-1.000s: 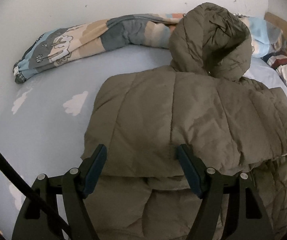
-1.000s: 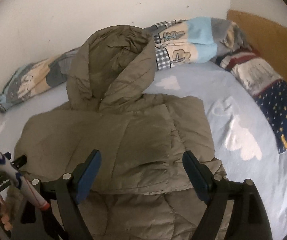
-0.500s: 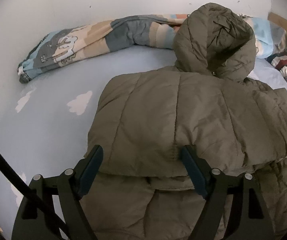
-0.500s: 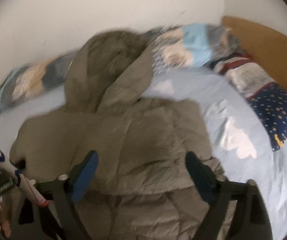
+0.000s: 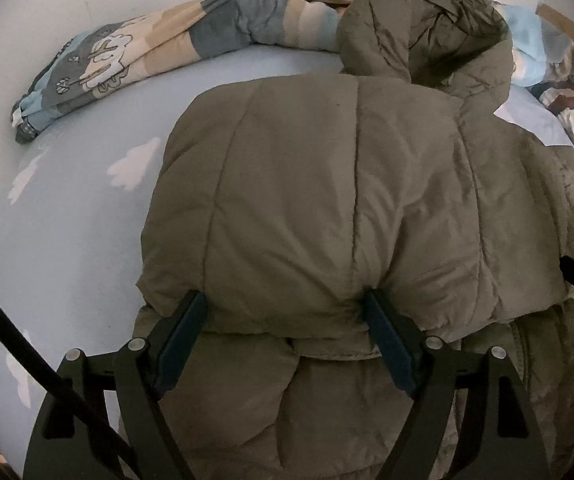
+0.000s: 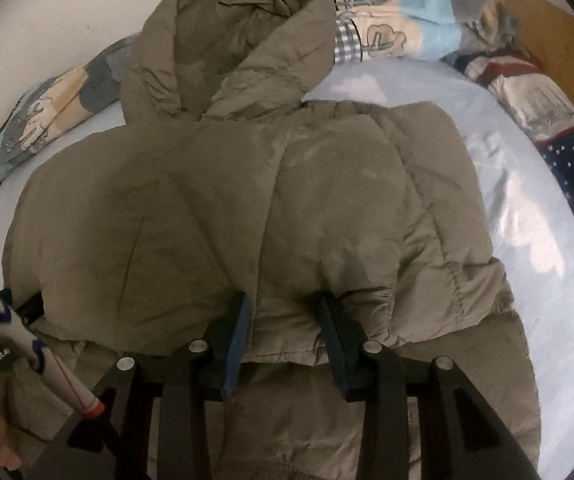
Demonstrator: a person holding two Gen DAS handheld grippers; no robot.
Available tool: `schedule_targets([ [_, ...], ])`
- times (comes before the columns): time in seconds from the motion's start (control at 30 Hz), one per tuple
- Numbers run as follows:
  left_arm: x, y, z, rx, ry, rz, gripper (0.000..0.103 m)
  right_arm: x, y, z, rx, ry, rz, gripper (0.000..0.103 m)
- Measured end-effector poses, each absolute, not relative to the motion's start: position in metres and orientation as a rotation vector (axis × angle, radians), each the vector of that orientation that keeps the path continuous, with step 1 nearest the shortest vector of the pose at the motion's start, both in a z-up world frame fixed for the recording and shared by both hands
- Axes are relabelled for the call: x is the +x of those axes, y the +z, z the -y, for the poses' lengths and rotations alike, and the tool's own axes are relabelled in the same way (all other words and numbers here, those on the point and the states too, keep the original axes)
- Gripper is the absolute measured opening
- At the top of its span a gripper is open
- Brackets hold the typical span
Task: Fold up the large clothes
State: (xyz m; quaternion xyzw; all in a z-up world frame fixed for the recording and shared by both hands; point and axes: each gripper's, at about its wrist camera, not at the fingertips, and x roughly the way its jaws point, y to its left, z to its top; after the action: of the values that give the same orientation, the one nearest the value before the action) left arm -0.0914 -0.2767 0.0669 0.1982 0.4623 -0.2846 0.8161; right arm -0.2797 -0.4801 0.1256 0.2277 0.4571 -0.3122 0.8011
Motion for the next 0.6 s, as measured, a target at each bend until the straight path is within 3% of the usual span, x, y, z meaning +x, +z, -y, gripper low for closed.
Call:
schedule_targets([
  [0.27,-0.095,0.100,0.256,0.305,-0.637,-1.022,0.081,-0.293,0.160,0.472,0.494,-0.629,-0.914,0.039],
  [0.6,-0.163,0.107,0.182,0.384,-0.611,-1.062,0.081,-0.351,0.176,0.419,0.495,-0.576,-0.956,0.040],
])
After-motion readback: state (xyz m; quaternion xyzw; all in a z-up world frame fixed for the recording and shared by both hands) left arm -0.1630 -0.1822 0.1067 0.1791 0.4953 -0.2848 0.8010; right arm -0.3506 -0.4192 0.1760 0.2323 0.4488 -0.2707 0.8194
